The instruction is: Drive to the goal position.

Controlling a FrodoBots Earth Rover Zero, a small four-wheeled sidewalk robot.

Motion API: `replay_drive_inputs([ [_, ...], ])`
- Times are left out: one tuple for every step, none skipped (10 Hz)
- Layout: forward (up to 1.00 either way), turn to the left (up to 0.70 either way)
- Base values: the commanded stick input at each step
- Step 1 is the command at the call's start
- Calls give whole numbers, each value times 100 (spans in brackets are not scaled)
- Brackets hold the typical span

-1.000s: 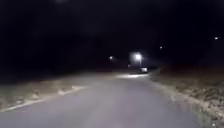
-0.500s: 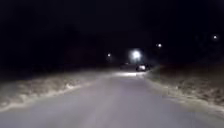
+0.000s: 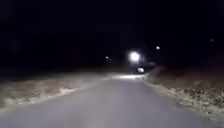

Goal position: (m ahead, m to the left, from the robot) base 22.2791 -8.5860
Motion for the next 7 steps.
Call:
replay_drive_inputs([
  [100,0],
  [100,0],
  [100,0],
  [100,0],
  [100,0],
  [100,0],
  [100,0],
])
